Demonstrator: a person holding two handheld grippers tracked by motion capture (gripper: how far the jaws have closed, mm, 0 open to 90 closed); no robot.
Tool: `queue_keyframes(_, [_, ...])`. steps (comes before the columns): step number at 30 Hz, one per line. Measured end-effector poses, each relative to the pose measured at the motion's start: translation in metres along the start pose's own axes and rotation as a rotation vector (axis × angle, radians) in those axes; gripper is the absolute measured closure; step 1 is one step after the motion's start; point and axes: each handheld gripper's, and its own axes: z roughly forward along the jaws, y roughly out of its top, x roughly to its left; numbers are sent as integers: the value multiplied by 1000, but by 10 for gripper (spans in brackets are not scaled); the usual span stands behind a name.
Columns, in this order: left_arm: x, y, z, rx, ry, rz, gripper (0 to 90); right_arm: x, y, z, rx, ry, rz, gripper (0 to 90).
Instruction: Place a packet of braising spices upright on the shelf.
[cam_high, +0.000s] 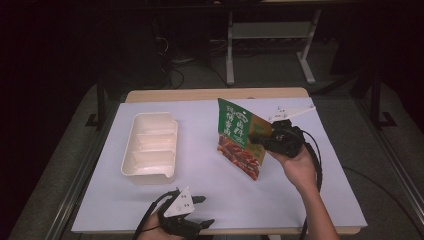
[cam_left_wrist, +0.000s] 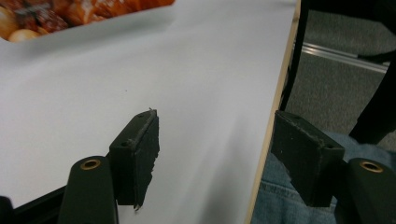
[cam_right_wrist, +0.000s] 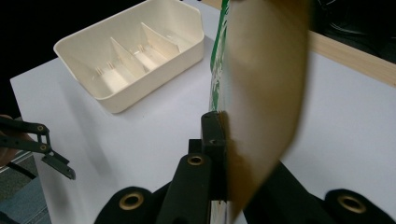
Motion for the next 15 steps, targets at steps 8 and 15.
queue_keyframes(8, [-1, -2, -5, -14, 14, 21, 299, 12, 16, 3, 1, 15, -30, 900])
queue_keyframes(15, [-1, -6, -6, -17, 7, 16, 283, 20, 32, 10, -3, 32, -70, 900])
